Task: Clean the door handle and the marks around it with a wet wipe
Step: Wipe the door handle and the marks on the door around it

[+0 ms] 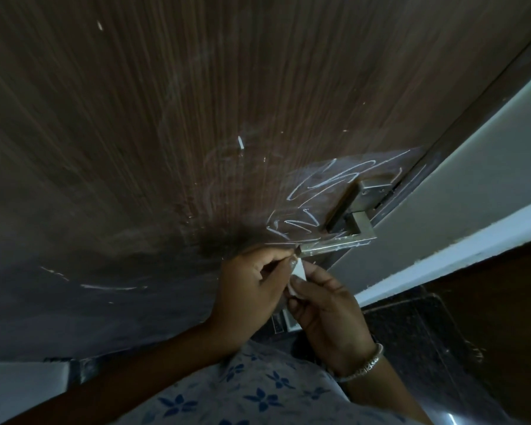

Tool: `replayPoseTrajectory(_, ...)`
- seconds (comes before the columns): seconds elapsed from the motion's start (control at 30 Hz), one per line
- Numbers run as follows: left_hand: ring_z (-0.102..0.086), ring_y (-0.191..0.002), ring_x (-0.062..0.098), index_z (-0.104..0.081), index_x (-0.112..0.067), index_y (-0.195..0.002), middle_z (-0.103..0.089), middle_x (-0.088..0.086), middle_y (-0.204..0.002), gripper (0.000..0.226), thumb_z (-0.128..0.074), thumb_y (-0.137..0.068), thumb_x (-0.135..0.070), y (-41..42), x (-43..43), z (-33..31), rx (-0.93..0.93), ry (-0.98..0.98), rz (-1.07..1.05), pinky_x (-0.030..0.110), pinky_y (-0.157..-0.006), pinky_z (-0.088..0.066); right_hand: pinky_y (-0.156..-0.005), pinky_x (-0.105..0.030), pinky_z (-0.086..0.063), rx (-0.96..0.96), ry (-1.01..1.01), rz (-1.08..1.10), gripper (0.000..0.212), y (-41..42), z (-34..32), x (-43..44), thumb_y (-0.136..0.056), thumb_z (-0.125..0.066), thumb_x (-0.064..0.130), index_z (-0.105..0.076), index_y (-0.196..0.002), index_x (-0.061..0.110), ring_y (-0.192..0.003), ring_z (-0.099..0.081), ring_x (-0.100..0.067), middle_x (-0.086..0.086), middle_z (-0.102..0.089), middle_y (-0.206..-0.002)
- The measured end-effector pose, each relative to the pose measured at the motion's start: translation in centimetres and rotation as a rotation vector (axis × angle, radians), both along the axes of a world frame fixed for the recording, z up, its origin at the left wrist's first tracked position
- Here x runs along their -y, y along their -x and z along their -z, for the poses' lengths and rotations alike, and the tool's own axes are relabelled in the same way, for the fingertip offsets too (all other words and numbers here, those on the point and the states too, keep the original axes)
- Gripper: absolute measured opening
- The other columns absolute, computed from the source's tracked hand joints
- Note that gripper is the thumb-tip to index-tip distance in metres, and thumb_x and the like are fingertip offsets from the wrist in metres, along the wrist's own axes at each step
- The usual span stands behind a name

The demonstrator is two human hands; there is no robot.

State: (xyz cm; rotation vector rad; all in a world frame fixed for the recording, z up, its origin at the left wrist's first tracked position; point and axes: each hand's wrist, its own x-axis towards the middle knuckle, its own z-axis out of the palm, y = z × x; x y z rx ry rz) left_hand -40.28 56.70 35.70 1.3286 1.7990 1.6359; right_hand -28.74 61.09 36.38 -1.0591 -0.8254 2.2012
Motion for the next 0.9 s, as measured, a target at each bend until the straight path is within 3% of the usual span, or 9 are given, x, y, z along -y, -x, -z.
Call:
replayPoseTrajectory(0.17,-0.063,-0.086,0.001,-0.07,-0.01,-0.098,-0.064,-0.008,-0.09,0.019,-0.063,-0.08,-0.008,0.2,-0.2,-0.8,-0.018,-0.052,-0.038,0.008,-0.074,-0.046,-0.053,-0.016,-0.048,-0.127,0.065,0.052,0.012,0.5,-0.8,-0.8,-0.069,-0.06,0.005,-0.07,-0.068,0.012,-0.058,-0.056,-0.009,-0.005,-0.059,-0.069)
replayPoseTrajectory(0.3,-0.062,-0.082,-0.001,-0.07,-0.008,-0.095,-0.061,-0.012,-0.09,0.017,-0.066,-0.079,-0.006,0.3,-0.1,-0.8,-0.029,-0.065,0.009,0.008,-0.07,-0.045,-0.047,-0.015,-0.047,-0.171,0.153,0.113,0.019,-0.1,-0.3,-1.1,-0.072,-0.054,0.002,-0.063,-0.089,0.003,-0.053,-0.054,-0.009,-0.009,-0.055,-0.075)
replayPoseTrajectory(0.37,-0.062,-0.078,0.001,-0.07,-0.009,-0.093,-0.061,-0.01,-0.088,0.016,-0.067,-0.078,-0.007,0.4,-0.1,-0.8,-0.015,-0.062,0.02,0.008,-0.067,-0.045,-0.044,-0.018,-0.044,-0.112,0.142,0.174,0.021,-0.9,-0.2,-1.2,-0.07,-0.049,0.004,-0.061,-0.086,0.006,-0.049,-0.051,-0.01,-0.006,-0.055,-0.069)
replayPoseTrajectory(0.43,-0.061,-0.077,0.002,-0.07,-0.009,-0.094,-0.06,-0.01,-0.088,0.016,-0.067,-0.078,-0.007,0.5,-0.1,-0.8,-0.007,-0.06,0.047,0.01,-0.066,-0.046,-0.043,-0.021,-0.038,0.073,-0.052,0.177,0.02,-2.0,-0.4,-1.2,-0.065,-0.049,0.01,-0.065,-0.078,0.009,-0.047,-0.045,-0.011,-0.004,-0.052,-0.059)
replayPoseTrajectory(0.5,-0.06,-0.076,-0.001,-0.07,-0.008,-0.094,-0.06,-0.011,-0.088,0.017,-0.067,-0.078,-0.007,0.6,-0.1,-0.8,-0.02,-0.059,0.071,0.009,-0.066,-0.045,-0.041,-0.023,-0.034,0.269,-0.351,0.141,0.021,-3.3,-0.8,-0.9,-0.074,-0.05,0.006,-0.069,-0.078,0.01,-0.046,-0.042,-0.013,-0.004,-0.053,-0.055)
replayPoseTrajectory(0.6,-0.059,-0.078,-0.004,-0.07,-0.006,-0.093,-0.059,-0.012,-0.087,0.016,-0.066,-0.078,-0.005,0.7,-0.2,-0.8,-0.034,-0.061,0.082,0.008,-0.068,-0.044,-0.04,-0.023,-0.042,0.447,-0.713,0.19,0.03,-5.1,-1.9,-0.9,-0.085,-0.051,-0.009,-0.072,-0.08,0.011,-0.049,-0.052,-0.011,-0.002,-0.063,-0.063)
replayPoseTrajectory(0.7,-0.06,-0.08,-0.002,-0.07,-0.006,-0.092,-0.059,-0.011,-0.087,0.014,-0.065,-0.079,-0.004,0.8,-0.3,-0.9,-0.034,-0.055,0.093,0.009,-0.069,-0.046,-0.062,-0.028,-0.053,0.757,-1.154,0.234,0.012,-6.4,-3.6,-2.2,-0.085,-0.063,0.008,-0.068,-0.088,0.019,-0.074,-0.061,-0.015,0.004,-0.066,-0.084)
replayPoseTrajectory(0.8,-0.061,-0.08,0.004,-0.07,-0.007,-0.089,-0.06,-0.01,-0.087,0.012,-0.063,-0.08,-0.007,0.7,-0.4,-1.1,-0.041,-0.038,0.084,0.01,-0.067,-0.047,-0.075,-0.013,-0.045,1.025,-1.559,0.237,0.018,-6.5,-4.9,-4.2,-0.083,-0.06,0.003,-0.07,-0.098,0.008,-0.08,-0.059,-0.019,-0.01,-0.066,-0.094)
replayPoseTrajectory(0.9,-0.061,-0.081,0.006,-0.07,-0.007,-0.089,-0.06,-0.009,-0.087,0.011,-0.064,-0.081,-0.004,0.8,-0.4,-1.1,-0.042,-0.036,0.087,0.01,-0.068,-0.047,-0.069,-0.037,-0.052,1.207,-1.721,0.137,0.026,-5.4,-5.1,-5.6,-0.079,-0.061,-0.009,-0.07,-0.101,-0.001,-0.08,-0.061,-0.036,-0.021,-0.065,-0.097)
